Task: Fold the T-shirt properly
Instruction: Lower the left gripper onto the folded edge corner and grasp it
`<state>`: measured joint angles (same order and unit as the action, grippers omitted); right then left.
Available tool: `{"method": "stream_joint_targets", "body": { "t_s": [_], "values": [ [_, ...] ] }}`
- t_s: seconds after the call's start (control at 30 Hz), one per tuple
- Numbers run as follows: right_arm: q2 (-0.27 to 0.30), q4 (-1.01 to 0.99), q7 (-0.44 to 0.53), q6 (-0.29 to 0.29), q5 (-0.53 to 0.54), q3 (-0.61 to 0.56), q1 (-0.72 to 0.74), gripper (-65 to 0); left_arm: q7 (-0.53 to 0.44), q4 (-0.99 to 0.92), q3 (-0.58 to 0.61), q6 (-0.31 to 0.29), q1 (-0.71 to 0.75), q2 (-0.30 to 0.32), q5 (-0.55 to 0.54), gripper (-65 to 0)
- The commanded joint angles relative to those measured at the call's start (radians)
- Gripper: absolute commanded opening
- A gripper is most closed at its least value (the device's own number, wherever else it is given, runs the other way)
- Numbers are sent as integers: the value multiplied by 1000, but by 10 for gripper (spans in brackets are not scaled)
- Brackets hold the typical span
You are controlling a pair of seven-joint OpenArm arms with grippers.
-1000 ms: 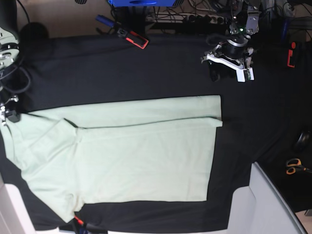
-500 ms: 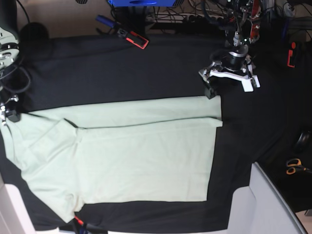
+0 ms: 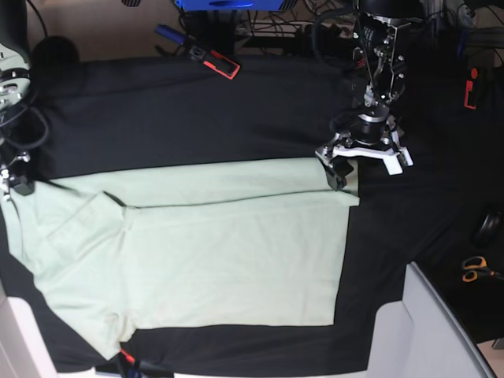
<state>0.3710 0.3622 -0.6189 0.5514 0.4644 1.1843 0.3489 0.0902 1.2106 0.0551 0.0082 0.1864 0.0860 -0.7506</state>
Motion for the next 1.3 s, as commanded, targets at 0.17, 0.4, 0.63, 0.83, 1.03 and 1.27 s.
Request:
{"method": "stream_joint_targets", "body": {
  "t_s": [0.17, 0.4, 0.63, 0.83, 1.03, 1.27],
  "values": [
    [24, 10, 4, 17, 15, -1, 22, -650, 73, 90, 91, 3, 25, -5, -22, 0],
    [26, 10, 4, 17, 15, -1, 22, -650, 73, 136, 78, 6, 57, -2, -24, 0],
    [24, 10, 4, 17, 15, -1, 20, -650, 70, 81, 76, 6, 26, -9, -24, 0],
    [26, 10, 4, 17, 15, -1, 19, -650, 72, 53, 76, 6, -21, -10, -24, 0],
    [26, 10, 4, 17, 15, -1, 19, -650, 72, 8, 75, 6, -44, -28, -24, 0],
    [26, 10, 4, 17, 15, -1, 14, -650, 70, -42, 75, 6, -58, -30, -24, -490]
  ]
}}
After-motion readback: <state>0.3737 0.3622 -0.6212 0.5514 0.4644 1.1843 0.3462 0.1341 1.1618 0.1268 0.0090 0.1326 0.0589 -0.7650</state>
